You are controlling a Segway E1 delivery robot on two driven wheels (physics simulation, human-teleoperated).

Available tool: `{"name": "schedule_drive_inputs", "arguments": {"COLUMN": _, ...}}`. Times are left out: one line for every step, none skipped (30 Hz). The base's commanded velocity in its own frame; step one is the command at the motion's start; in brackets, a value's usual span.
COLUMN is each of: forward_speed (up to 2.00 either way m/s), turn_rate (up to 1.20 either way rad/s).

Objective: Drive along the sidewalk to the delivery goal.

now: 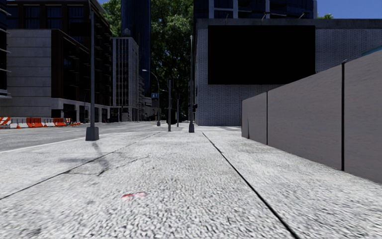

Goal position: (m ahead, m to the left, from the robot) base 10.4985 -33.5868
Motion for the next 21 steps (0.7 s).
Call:
{"name": "schedule_drive_inputs", "arguments": {"forward_speed": 2.0, "turn_rate": 0.0}}
{"name": "schedule_drive_inputs", "arguments": {"forward_speed": 2.0, "turn_rate": 0.0}}
{"name": "schedule_drive_inputs", "arguments": {"forward_speed": 2.0, "turn_rate": 0.0}}
{"name": "schedule_drive_inputs", "arguments": {"forward_speed": 2.0, "turn_rate": 0.0}}
{"name": "schedule_drive_inputs", "arguments": {"forward_speed": 2.0, "turn_rate": 0.0}}
{"name": "schedule_drive_inputs", "arguments": {"forward_speed": 2.0, "turn_rate": 0.0}}
{"name": "schedule_drive_inputs", "arguments": {"forward_speed": 2.0, "turn_rate": 0.0}}
{"name": "schedule_drive_inputs", "arguments": {"forward_speed": 2.0, "turn_rate": 0.0}}
{"name": "schedule_drive_inputs", "arguments": {"forward_speed": 2.0, "turn_rate": 0.0}}
{"name": "schedule_drive_inputs", "arguments": {"forward_speed": 2.0, "turn_rate": 0.0}}
{"name": "schedule_drive_inputs", "arguments": {"forward_speed": 2.0, "turn_rate": 0.0}}
{"name": "schedule_drive_inputs", "arguments": {"forward_speed": 2.0, "turn_rate": 0.0}}
{"name": "schedule_drive_inputs", "arguments": {"forward_speed": 2.0, "turn_rate": 0.0}}
{"name": "schedule_drive_inputs", "arguments": {"forward_speed": 2.0, "turn_rate": 0.0}}
{"name": "schedule_drive_inputs", "arguments": {"forward_speed": 2.0, "turn_rate": 0.0}}
{"name": "schedule_drive_inputs", "arguments": {"forward_speed": 2.0, "turn_rate": 0.0}}
{"name": "schedule_drive_inputs", "arguments": {"forward_speed": 2.0, "turn_rate": 0.0}}
{"name": "schedule_drive_inputs", "arguments": {"forward_speed": 2.0, "turn_rate": 0.0}}
{"name": "schedule_drive_inputs", "arguments": {"forward_speed": 2.0, "turn_rate": 0.0}}
{"name": "schedule_drive_inputs", "arguments": {"forward_speed": 2.0, "turn_rate": 0.0}}
{"name": "schedule_drive_inputs", "arguments": {"forward_speed": 2.0, "turn_rate": 0.0}}
